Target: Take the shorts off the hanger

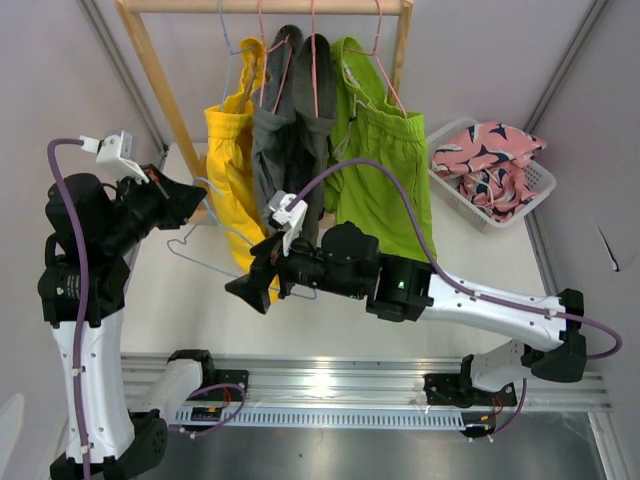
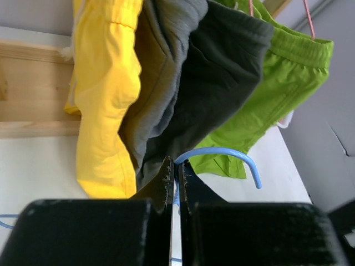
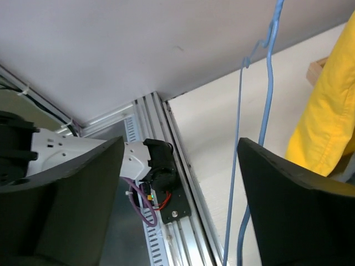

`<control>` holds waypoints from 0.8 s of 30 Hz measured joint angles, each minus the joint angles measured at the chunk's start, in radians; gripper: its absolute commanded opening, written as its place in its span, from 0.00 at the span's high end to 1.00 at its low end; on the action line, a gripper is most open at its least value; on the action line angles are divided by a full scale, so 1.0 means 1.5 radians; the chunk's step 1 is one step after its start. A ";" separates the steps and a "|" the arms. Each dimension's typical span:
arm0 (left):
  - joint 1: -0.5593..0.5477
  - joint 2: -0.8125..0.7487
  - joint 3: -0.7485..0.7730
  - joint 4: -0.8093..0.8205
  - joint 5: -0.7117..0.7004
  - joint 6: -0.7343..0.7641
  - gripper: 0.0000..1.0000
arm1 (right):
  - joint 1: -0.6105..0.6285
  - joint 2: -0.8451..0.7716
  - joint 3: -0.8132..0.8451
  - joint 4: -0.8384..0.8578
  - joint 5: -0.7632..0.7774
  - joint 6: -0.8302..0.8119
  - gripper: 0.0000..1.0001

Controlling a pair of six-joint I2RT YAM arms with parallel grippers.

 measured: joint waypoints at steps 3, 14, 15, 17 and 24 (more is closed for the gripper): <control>-0.006 -0.010 -0.007 0.002 0.020 -0.001 1.00 | 0.003 0.018 0.021 -0.011 0.017 -0.010 0.05; -0.046 -0.039 -0.012 0.003 0.043 -0.004 1.00 | 0.003 0.019 0.064 -0.011 0.065 -0.032 0.04; -0.048 -0.040 -0.012 0.003 0.043 -0.004 1.00 | 0.003 0.019 0.064 -0.011 0.069 -0.032 0.04; -0.051 -0.042 -0.012 0.003 0.043 -0.004 1.00 | 0.003 0.019 0.064 -0.013 0.076 -0.034 0.04; -0.055 -0.042 -0.012 0.004 0.045 -0.004 1.00 | 0.003 0.018 0.048 -0.022 0.095 -0.031 0.13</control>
